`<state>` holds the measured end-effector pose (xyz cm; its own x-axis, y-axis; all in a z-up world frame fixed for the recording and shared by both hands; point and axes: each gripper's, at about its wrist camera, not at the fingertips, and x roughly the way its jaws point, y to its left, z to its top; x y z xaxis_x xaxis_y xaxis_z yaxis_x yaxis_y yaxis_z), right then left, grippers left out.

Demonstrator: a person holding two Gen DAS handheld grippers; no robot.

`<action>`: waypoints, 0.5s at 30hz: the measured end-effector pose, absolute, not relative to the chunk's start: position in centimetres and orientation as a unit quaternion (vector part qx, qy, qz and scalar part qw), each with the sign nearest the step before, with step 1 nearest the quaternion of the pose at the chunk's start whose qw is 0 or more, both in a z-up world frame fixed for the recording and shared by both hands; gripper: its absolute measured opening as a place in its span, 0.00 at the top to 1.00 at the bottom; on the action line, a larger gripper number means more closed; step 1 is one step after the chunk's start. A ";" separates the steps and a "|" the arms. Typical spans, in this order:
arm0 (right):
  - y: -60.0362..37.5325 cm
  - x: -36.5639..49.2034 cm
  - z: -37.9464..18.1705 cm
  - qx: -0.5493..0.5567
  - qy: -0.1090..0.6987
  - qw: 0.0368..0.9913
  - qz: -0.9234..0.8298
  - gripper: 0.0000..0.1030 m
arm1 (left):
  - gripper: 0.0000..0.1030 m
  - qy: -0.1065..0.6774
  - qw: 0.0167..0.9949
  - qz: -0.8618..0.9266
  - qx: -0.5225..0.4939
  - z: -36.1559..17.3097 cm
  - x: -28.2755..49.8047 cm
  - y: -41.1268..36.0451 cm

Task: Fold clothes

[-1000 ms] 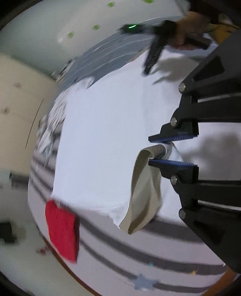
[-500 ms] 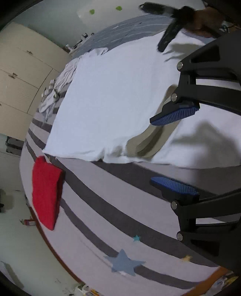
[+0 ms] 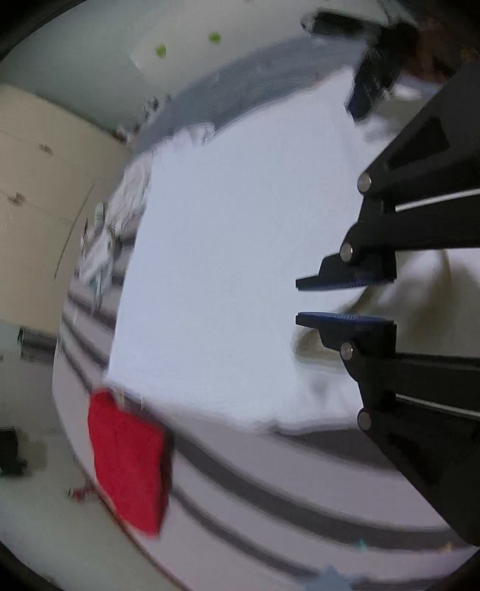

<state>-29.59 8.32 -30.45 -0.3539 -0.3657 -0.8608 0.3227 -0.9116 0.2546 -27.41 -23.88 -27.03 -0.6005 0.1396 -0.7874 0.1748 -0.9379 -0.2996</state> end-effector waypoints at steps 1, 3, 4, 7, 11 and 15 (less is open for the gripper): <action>8.4 -29.7 -30.5 0.529 -0.023 0.209 -0.822 0.56 | 0.80 0.169 -0.007 -0.873 0.458 -27.2 -28.3 -23.0; 8.4 -29.8 -30.6 0.531 -0.028 0.206 -0.821 0.56 | 0.79 0.155 -0.034 -0.865 0.477 -27.6 -29.6 -21.8; 8.4 -29.9 -30.6 0.532 -0.030 0.205 -0.821 0.56 | 0.79 0.158 -0.036 -0.866 0.473 -27.4 -29.4 -21.8; 8.1 -30.0 -30.4 0.531 -0.035 0.210 -0.820 0.56 | 0.76 0.185 0.005 -0.876 0.445 -26.9 -27.4 -24.4; 6.9 -29.9 -30.3 0.534 -0.043 0.244 -0.809 0.56 | 0.76 0.189 0.084 -0.866 0.455 -28.1 -24.0 -28.1; 4.5 -29.0 -30.3 0.534 -0.040 0.290 -0.793 0.56 | 0.76 0.188 0.086 -0.851 0.482 -29.8 -23.9 -29.0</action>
<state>-29.03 4.52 -30.26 -0.2606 -0.5027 -0.8243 0.4180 -0.8283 0.3730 -23.86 -29.02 -29.80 -0.5205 0.0351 -0.8531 0.3272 -0.9147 -0.2373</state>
